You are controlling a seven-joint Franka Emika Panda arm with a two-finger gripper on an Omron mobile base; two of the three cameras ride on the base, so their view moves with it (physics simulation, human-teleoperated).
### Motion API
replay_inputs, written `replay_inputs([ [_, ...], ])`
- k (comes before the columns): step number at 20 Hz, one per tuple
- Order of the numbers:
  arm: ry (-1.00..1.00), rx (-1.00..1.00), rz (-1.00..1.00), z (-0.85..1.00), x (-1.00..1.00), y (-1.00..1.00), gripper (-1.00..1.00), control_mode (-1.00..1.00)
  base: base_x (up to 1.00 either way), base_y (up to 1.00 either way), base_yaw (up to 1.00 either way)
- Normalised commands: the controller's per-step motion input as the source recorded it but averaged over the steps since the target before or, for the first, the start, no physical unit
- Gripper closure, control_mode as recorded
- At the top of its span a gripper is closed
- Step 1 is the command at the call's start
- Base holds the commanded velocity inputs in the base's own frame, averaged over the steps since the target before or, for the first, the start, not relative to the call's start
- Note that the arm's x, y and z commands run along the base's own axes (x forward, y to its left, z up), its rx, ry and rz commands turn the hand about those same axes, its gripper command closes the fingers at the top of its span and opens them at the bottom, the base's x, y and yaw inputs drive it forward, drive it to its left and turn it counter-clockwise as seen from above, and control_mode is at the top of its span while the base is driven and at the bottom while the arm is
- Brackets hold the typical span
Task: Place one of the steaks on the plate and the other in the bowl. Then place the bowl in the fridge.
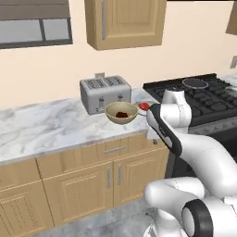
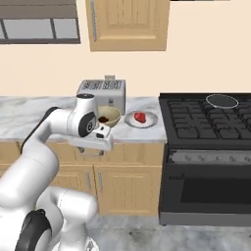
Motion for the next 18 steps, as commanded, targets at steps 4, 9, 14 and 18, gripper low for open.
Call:
replay_inputs([
  [4,0.0,0.0,0.0,0.0,0.0,0.0,-1.0,1.0,0.85,-0.54,0.43],
  [9,0.0,0.0,0.0,0.0,0.0,0.0,-1.0,1.0,0.64,-0.57,0.32],
  [14,0.0,0.0,0.0,0.0,0.0,0.0,-1.0,1.0,0.54,0.0,0.07],
  [18,-0.01,0.0,0.0,0.0,0.02,0.0,-1.0,-1.0,0.07,0.01,0.0],
])
